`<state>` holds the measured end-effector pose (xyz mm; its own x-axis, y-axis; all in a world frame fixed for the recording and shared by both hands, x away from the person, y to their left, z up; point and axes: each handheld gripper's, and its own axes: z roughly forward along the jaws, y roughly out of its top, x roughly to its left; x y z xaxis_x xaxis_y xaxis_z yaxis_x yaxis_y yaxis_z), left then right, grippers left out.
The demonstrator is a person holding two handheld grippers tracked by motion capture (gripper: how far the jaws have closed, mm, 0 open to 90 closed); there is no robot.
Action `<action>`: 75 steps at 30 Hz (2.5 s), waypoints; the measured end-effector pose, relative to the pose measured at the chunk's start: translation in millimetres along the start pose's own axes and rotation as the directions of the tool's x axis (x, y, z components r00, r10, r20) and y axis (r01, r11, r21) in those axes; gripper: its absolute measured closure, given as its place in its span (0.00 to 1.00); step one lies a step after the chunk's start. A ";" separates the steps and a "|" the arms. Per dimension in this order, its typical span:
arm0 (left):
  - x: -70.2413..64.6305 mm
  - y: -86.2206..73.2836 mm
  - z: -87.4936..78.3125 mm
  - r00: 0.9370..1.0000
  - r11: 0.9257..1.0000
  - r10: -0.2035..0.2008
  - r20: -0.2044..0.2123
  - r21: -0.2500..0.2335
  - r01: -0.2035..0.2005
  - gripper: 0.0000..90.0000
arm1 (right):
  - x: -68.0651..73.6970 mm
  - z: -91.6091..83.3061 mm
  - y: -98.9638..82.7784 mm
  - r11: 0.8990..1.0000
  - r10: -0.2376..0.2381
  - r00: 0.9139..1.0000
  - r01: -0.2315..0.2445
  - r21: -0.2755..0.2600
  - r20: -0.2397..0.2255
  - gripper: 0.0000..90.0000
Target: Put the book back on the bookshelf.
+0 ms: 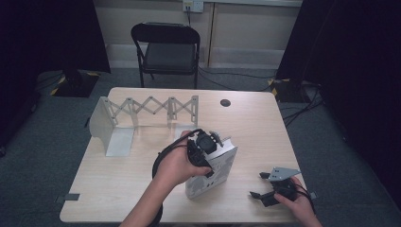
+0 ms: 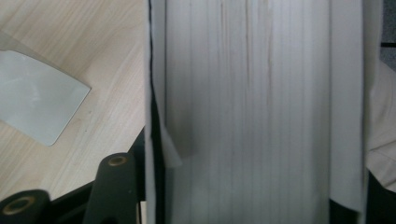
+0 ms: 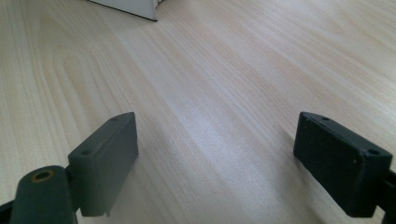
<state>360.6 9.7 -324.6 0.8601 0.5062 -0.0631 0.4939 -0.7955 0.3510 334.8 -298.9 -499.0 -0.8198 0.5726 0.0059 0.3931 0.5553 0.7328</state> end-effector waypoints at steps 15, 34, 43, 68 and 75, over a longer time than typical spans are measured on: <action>-1.7 -4.8 -15.9 0.999 0.998 -0.039 -0.025 -0.045 0.038 0.58 | -0.1 0.0 0.2 1.000 0.000 1.000 0.000 -0.001 0.000 0.15; 14.9 -18.4 -38.1 0.991 0.990 -0.125 -0.044 -0.066 0.122 0.58 | 0.4 -0.1 0.2 1.000 -0.005 1.000 0.005 0.002 -0.004 0.15; 20.3 -23.3 -42.5 0.986 0.986 -0.160 -0.052 -0.056 0.157 0.58 | 0.5 -0.1 0.2 1.000 -0.005 1.000 0.005 0.001 -0.004 0.15; 24.7 -44.6 -56.5 0.976 0.978 -0.205 -0.070 -0.052 0.201 0.59 | 0.4 0.0 0.3 1.000 -0.005 1.000 0.005 0.001 -0.004 0.15; 28.0 -54.8 -60.2 0.971 0.973 -0.227 -0.071 -0.042 0.225 0.59 | 0.3 0.0 0.3 1.000 -0.004 1.000 0.004 0.001 -0.004 0.15</action>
<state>349.9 87.4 -289.4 0.7140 0.6961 -0.0751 0.6689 -0.6465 0.3670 334.7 -298.5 -498.8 -0.8232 0.5677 0.0057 0.3901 0.5584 0.7321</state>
